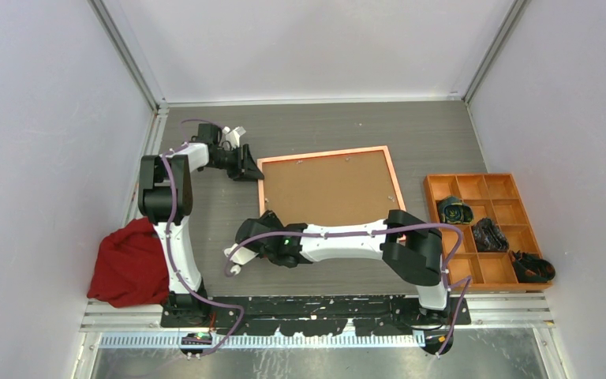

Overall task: Take the photo out of the frame
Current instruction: Release the photo frame item from the photo frame.

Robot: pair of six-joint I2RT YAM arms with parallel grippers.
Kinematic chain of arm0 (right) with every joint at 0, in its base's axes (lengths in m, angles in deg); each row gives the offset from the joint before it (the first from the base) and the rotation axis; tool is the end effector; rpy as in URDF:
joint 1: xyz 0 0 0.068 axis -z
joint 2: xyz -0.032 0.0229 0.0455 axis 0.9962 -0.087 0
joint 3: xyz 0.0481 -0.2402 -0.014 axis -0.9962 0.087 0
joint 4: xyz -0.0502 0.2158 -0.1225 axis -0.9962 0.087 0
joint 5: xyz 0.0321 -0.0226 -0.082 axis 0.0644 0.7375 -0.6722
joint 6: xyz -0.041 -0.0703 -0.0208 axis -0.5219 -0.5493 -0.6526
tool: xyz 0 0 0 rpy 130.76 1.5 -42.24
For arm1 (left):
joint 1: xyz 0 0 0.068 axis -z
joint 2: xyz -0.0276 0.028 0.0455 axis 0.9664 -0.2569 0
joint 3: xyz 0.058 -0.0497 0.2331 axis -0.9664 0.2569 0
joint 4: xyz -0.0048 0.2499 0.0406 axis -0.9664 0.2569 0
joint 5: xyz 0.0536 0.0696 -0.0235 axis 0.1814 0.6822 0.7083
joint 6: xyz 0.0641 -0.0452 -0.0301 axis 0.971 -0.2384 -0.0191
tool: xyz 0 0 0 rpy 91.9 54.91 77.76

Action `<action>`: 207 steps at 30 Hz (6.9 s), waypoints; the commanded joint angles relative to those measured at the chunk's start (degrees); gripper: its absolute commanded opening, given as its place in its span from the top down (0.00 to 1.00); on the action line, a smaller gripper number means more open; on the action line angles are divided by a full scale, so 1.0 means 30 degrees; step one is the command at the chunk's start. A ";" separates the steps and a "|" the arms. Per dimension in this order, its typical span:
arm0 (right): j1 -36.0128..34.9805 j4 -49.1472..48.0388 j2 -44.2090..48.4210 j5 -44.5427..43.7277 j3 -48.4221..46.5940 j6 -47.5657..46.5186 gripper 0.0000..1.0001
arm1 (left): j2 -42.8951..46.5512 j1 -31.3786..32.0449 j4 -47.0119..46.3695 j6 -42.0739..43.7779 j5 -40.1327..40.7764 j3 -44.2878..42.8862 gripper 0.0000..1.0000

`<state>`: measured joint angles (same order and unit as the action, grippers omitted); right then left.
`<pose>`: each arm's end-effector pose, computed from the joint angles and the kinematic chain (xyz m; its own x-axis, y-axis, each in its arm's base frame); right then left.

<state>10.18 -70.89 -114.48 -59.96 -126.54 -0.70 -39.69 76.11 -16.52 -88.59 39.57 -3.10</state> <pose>0.1488 0.4003 0.1540 0.5799 -0.8098 0.0890 -0.4863 -0.4318 -0.7596 0.4112 -0.0626 0.0925 -0.9452 -0.0821 -0.3159 0.1906 0.6470 -0.7383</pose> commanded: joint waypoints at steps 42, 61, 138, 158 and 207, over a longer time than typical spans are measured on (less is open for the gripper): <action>0.0011 0.2027 -0.0927 0.0116 -0.2545 0.1257 0.99 | -0.0483 -0.0009 0.0551 0.0151 0.0269 -0.0201 0.59; 0.0029 0.1811 -0.1221 -0.0076 -0.2953 0.1911 0.99 | -0.0482 -0.0025 0.0525 0.0150 0.0240 -0.0175 0.59; 0.1981 0.0498 -0.3253 -0.6708 -0.7028 1.1790 0.99 | -0.1080 0.2233 0.3583 0.0087 0.7583 -0.2196 0.86; 0.1319 0.0150 -0.0338 -0.2616 -0.3190 0.5654 0.99 | -0.1421 0.2601 0.4182 0.0267 0.8133 -0.2746 0.75; 0.0274 0.2832 -0.1790 -0.1982 -0.4428 0.1673 0.99 | -0.0879 0.4092 0.4088 0.0919 0.9758 -0.2833 0.81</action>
<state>11.23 -62.85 -119.27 -64.07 -138.25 9.62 -39.23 88.30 -6.44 -87.30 68.70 -12.35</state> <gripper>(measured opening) 0.392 0.284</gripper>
